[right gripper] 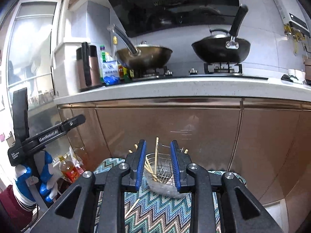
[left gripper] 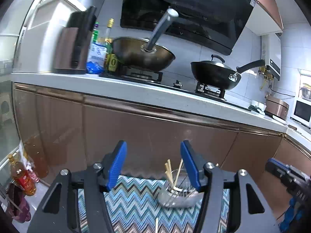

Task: Organize utensils
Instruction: 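Open both tools and reach them toward the last chopsticks on the cloth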

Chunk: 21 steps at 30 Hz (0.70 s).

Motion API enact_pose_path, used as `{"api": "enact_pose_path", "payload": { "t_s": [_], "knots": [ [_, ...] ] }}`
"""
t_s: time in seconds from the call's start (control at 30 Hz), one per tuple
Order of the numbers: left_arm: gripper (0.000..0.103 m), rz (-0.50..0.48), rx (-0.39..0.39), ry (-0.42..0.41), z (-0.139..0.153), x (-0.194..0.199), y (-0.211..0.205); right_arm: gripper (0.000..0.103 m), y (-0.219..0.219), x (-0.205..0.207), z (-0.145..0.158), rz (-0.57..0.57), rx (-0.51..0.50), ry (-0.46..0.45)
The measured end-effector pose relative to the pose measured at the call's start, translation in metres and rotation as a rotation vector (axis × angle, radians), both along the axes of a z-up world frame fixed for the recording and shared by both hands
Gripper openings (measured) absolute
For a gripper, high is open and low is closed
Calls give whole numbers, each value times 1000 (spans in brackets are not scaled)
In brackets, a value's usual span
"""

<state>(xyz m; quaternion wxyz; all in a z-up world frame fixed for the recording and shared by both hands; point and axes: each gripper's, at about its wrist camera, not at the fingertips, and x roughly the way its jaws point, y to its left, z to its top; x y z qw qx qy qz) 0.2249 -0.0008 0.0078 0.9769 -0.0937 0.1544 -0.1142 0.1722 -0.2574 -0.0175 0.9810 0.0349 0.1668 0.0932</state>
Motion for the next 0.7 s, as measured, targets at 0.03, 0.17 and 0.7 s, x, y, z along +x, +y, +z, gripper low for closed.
{"api": "enact_pose_path", "payload": {
  "t_s": [0.03,0.17,0.7],
  "knots": [
    [56,4,-2,-2,2,-5,4,25,0,-8,3,1,3,-6],
    [56,41,-28,-34,15,-42,35,25,4,-35,12,25,10,-18],
    [57,73,-51,-47,23,-132,102,27,23,-115,14,88,24,-25]
  ]
}}
